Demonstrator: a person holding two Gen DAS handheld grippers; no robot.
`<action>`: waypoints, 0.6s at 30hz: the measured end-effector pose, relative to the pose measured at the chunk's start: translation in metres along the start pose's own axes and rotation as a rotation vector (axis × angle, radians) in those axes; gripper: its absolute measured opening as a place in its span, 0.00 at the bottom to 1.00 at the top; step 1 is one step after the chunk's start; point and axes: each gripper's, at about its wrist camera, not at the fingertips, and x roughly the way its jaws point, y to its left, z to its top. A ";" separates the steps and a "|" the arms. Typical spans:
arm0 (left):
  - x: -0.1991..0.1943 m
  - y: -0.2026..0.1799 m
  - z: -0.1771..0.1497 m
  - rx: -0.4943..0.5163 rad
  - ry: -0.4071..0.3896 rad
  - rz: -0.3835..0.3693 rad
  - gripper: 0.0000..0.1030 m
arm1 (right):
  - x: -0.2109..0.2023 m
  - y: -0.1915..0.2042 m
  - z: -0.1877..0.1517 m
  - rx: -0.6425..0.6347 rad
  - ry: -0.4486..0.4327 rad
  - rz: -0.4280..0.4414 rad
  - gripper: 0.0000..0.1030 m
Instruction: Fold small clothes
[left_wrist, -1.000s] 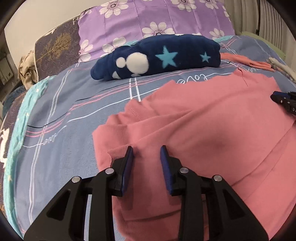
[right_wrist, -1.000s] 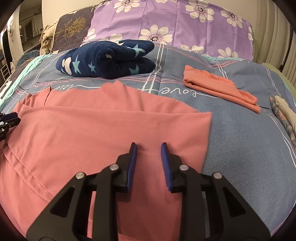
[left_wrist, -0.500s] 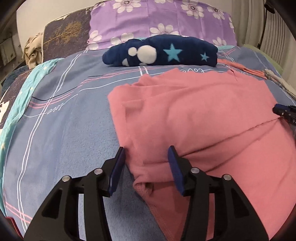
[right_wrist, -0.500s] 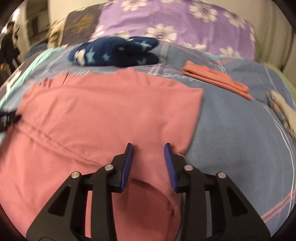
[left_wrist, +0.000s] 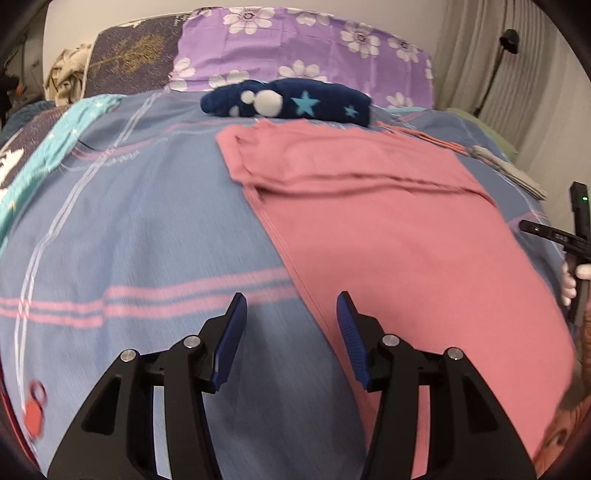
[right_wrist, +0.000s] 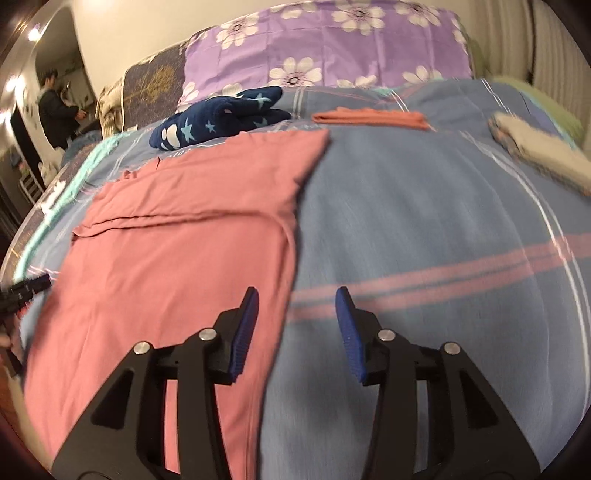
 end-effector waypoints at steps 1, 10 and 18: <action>-0.002 -0.003 -0.008 0.004 0.010 -0.006 0.51 | -0.004 -0.001 -0.006 0.009 0.001 0.014 0.43; -0.027 -0.012 -0.051 -0.056 0.005 -0.114 0.51 | -0.035 -0.007 -0.054 0.083 0.038 0.121 0.43; -0.049 -0.036 -0.086 -0.024 0.010 -0.214 0.51 | -0.076 -0.011 -0.106 0.107 0.056 0.214 0.43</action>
